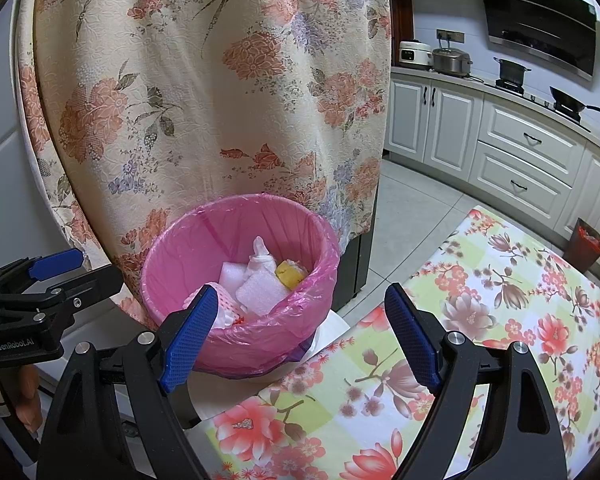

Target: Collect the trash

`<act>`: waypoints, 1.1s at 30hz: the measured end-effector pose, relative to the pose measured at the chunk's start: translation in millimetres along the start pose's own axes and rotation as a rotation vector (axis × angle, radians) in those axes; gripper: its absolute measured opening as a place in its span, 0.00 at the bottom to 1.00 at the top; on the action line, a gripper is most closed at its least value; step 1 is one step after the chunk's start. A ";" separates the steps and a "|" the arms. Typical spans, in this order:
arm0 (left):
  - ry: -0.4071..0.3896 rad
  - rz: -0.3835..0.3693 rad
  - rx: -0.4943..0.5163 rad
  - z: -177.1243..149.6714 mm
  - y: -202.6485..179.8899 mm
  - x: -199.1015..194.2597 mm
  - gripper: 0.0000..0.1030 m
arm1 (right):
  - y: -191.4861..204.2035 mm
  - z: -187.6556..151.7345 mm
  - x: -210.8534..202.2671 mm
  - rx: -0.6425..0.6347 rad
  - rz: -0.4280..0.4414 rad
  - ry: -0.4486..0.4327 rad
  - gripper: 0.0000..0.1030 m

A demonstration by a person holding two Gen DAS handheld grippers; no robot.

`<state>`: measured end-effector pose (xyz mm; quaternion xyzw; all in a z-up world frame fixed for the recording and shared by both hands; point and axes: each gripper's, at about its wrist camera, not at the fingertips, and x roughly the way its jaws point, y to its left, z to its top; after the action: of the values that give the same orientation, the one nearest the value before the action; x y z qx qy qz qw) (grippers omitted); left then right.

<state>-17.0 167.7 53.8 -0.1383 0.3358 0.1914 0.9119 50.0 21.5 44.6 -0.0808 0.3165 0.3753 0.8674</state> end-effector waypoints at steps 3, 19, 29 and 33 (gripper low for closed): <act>0.001 0.000 -0.001 0.2 0.5 -0.4 0.88 | -0.1 0.0 0.0 0.001 0.000 0.000 0.78; -0.002 0.000 0.000 0.3 0.5 -0.5 0.91 | -0.1 0.6 -0.1 0.000 -0.002 0.000 0.78; -0.002 0.000 -0.001 0.3 0.7 -0.6 0.91 | 0.4 0.7 0.1 -0.001 -0.002 0.001 0.78; -0.002 0.000 -0.001 0.1 0.5 -0.2 0.91 | 0.7 0.6 0.0 -0.002 -0.002 0.000 0.78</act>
<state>-17.3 168.2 53.9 -0.1384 0.3346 0.1918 0.9122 49.8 22.2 45.1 -0.0821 0.3159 0.3748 0.8678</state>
